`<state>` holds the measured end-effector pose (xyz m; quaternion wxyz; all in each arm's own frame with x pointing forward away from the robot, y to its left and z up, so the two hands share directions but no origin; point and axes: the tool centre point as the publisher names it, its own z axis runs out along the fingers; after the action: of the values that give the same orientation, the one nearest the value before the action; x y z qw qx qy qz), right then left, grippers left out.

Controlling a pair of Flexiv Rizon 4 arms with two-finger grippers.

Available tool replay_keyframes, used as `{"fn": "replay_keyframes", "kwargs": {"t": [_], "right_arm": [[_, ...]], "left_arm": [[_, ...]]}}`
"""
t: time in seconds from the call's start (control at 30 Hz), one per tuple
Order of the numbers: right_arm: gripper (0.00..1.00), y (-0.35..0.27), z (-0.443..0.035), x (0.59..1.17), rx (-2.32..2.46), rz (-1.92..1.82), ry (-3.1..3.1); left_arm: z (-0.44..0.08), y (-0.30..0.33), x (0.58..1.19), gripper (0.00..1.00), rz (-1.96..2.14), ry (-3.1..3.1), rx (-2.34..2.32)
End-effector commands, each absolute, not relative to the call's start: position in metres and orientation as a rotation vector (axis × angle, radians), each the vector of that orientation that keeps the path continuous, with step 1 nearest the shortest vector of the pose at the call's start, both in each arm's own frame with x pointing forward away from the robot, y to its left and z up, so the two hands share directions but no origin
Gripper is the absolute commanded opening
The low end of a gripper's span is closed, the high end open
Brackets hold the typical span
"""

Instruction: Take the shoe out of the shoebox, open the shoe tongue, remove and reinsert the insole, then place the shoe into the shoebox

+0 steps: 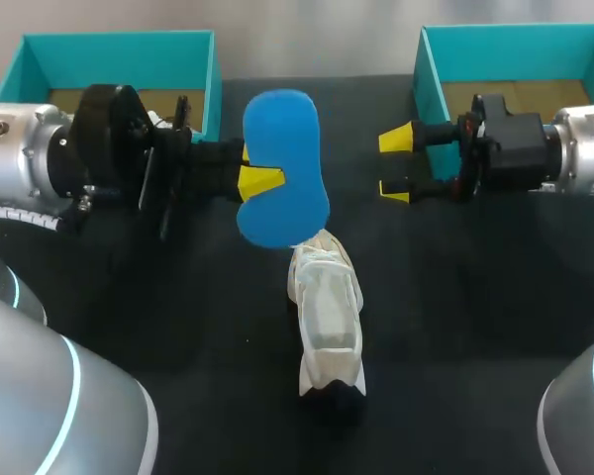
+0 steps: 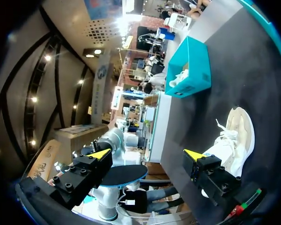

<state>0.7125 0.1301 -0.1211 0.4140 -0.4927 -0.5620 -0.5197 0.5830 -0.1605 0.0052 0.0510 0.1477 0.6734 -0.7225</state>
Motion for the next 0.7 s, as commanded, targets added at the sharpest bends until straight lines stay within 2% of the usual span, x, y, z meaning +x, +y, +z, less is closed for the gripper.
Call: {"fn": "replay_keyframes", "kwargs": {"t": [0.03,0.2,0.3,0.47,0.7], "right_arm": [[1.00,0.132,-0.121,0.714,-1.241,-1.304,-1.413],[1.00,0.132,-0.121,0.714,-1.241,-1.304,-1.413],[1.00,0.132,-0.121,0.714,-1.241,-1.304,-1.413],[1.00,0.132,-0.121,0.714,-1.241,-1.304,-1.413],[1.00,0.132,-0.121,0.714,-1.241,-1.304,-1.413]], "left_arm": [[0.009,-0.161,0.590,0.00,-2.164,2.030,0.544],[0.009,-0.161,0.590,0.00,-2.164,2.030,0.544],[-0.010,-0.157,0.606,0.00,-2.148,1.929,0.651],[-0.034,-0.151,0.636,0.00,-2.013,1.752,0.789],[-0.030,-0.147,0.646,0.00,-1.751,1.585,0.920]]}}
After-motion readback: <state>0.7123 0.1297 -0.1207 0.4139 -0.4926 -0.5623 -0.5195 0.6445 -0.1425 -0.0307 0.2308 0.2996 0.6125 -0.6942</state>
